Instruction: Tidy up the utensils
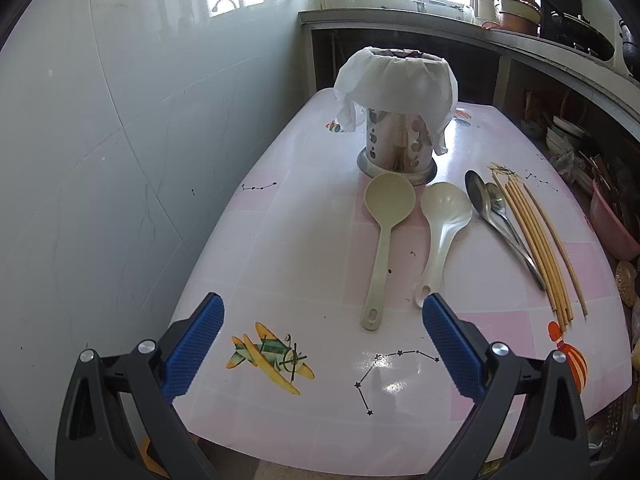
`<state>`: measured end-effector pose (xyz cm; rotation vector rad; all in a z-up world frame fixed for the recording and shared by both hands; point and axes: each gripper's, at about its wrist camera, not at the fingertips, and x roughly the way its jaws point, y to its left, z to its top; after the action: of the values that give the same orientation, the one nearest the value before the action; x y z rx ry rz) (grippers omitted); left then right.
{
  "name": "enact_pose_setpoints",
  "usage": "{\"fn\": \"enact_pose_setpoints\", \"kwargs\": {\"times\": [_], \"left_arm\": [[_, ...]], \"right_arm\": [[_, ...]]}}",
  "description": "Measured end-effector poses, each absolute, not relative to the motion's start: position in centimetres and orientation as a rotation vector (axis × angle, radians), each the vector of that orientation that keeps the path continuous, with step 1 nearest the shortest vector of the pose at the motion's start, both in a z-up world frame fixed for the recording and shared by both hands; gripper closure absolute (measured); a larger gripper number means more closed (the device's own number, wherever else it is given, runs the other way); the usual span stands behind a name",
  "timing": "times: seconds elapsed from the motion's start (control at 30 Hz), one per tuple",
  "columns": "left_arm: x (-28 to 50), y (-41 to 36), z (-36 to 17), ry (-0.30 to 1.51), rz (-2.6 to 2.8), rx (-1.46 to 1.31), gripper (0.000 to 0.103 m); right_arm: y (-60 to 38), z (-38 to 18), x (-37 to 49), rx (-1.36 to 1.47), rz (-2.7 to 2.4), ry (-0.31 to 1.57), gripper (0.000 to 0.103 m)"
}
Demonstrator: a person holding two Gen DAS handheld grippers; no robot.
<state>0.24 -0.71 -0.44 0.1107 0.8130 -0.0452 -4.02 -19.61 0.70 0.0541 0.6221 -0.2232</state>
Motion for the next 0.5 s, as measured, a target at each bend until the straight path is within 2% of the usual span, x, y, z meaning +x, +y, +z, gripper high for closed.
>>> {"fn": "enact_pose_setpoints", "kwargs": {"times": [0.5], "left_arm": [[3.9, 0.6, -0.9, 0.815, -0.028, 0.110, 0.006]], "right_arm": [[-18.9, 0.8, 0.5, 0.118, -0.090, 0.631, 0.008]]}}
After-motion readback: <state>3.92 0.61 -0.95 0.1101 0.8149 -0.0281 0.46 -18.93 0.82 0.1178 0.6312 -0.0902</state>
